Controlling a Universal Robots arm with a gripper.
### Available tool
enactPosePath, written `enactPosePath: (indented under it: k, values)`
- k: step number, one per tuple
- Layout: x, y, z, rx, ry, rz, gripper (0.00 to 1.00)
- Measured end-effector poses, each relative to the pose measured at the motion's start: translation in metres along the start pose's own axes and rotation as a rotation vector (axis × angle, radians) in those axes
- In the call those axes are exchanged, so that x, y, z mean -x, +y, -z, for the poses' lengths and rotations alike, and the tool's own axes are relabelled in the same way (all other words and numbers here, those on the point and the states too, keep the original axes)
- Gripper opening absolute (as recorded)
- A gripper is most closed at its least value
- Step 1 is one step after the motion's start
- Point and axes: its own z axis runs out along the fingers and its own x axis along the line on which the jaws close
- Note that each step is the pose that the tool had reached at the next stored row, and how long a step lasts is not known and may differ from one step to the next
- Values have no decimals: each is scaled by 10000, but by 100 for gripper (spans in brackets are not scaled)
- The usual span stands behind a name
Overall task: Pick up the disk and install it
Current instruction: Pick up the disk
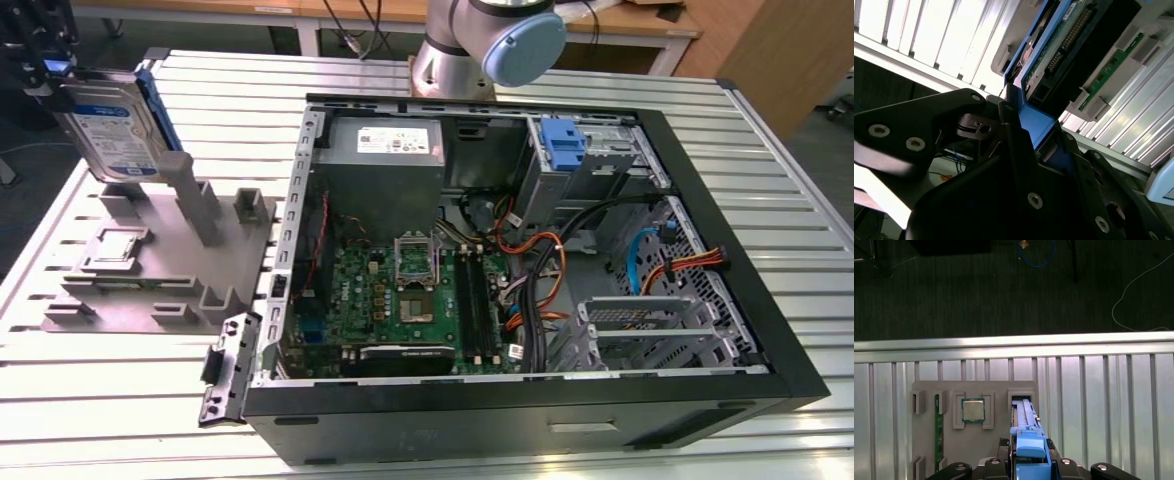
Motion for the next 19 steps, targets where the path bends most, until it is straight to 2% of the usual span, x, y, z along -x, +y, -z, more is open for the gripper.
enactPosePath:
  k: [9, 19]
  values:
    - [0, 0, 55, -1, 2, 1, 37]
    - [0, 0, 71, -1, 3, 0, 37]
